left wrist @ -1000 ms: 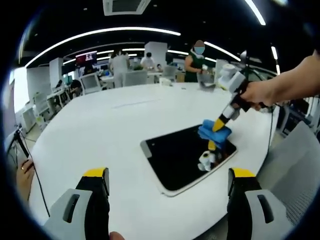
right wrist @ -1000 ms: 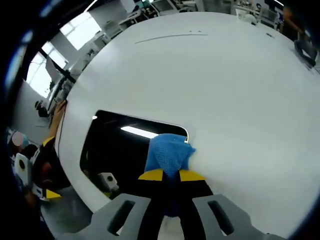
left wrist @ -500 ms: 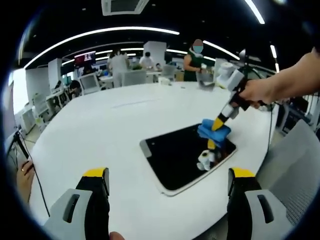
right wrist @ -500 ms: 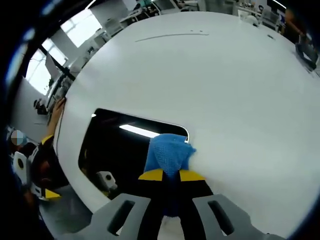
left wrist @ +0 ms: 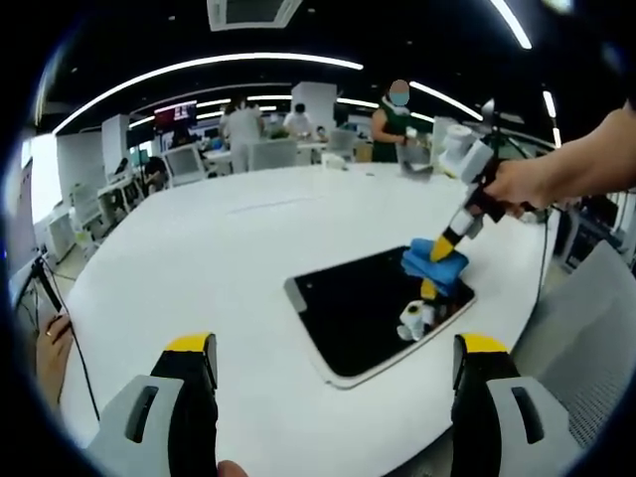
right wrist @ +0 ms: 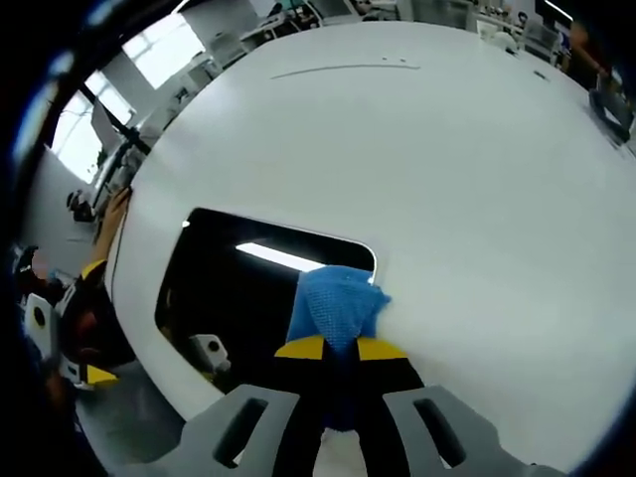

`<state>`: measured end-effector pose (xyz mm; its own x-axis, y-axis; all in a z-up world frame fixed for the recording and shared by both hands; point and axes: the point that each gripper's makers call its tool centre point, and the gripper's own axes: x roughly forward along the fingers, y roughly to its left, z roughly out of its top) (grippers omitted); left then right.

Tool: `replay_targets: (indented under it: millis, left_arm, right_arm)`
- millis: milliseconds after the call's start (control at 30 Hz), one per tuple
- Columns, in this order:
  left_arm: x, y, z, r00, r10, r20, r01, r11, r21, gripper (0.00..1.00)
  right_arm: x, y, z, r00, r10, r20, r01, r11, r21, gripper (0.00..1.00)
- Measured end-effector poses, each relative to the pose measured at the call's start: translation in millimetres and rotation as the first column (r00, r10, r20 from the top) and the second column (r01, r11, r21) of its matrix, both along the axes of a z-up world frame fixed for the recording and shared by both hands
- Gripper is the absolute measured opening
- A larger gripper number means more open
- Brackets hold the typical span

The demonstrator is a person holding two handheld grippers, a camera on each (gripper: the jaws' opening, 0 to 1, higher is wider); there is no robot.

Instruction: Wipe the mirror surface with the cleaning cloth until all visible marks leave the cleaned area.

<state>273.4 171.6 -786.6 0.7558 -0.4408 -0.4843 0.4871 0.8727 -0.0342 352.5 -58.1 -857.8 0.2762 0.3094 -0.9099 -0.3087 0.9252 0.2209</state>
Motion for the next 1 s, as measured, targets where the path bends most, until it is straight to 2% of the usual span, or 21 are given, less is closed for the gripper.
replay_targets:
  millis: [500, 667, 1000]
  left_arm:
    - [-0.9, -3, 1.5, 1.0, -0.018, 0.013, 0.018, 1.0, 0.008, 0.99]
    - [-2.5, -3, -2.7, 1.0, -0.024, -0.01, 0.024, 1.0, 0.015, 0.99]
    - [-1.9, -3, -3.2, 1.0, -0.026, -0.009, 0.026, 1.0, 0.014, 0.99]
  right_arm:
    - [-11, -1, 1.1, 1.0, -0.011, -0.007, 0.011, 1.0, -0.001, 0.04]
    - [-15, -3, 0.9, 1.0, -0.014, -0.018, 0.014, 1.0, -0.002, 0.04]
    - [-21, -4, -0.8, 1.0, -0.012, -0.023, 0.012, 1.0, -0.004, 0.04]
